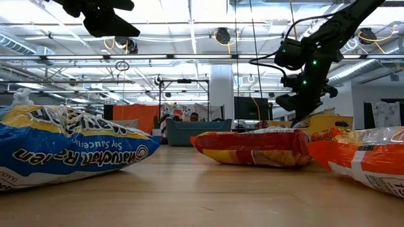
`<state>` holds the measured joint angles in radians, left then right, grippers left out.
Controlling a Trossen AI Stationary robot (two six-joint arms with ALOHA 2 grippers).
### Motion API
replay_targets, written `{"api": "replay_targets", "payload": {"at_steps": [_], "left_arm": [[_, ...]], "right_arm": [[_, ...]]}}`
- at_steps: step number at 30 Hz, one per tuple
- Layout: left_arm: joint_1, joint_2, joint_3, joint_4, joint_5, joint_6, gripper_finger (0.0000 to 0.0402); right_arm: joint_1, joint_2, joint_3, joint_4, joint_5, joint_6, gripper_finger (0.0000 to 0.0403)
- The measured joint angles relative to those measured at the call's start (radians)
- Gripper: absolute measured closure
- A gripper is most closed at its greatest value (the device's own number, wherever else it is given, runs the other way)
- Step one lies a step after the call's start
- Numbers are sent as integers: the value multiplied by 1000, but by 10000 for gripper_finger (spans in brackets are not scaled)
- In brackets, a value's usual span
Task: Sort Maruchan noodles
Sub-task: Put the top blue noodle pack into the yellow bin
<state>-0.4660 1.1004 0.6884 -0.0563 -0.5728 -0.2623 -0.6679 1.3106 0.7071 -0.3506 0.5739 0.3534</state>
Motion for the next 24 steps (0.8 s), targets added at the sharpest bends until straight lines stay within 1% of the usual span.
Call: {"api": "replay_targets", "payload": {"at_steps": [3, 7, 10, 13, 17, 24], "left_arm": [[0, 0, 0, 0, 0, 0, 7], [0, 0, 0, 0, 0, 0, 7], [0, 0, 0, 0, 0, 0, 7], [0, 0, 0, -1, 0, 0, 7], [0, 0, 0, -13, -1, -4, 7], [-8, 0, 0, -33, -1, -28, 7]], "right_arm": [[0, 0, 0, 5, -3, -1, 398], [0, -10, 0, 58, -80, -11, 398], [2, -20, 0, 101, -104, -23, 402], [2, -34, 0, 118, -103, -26, 402], [6, -55, 0, 133, -69, -31, 402], [46, -72, 0, 211, 28, -59, 403]]}}
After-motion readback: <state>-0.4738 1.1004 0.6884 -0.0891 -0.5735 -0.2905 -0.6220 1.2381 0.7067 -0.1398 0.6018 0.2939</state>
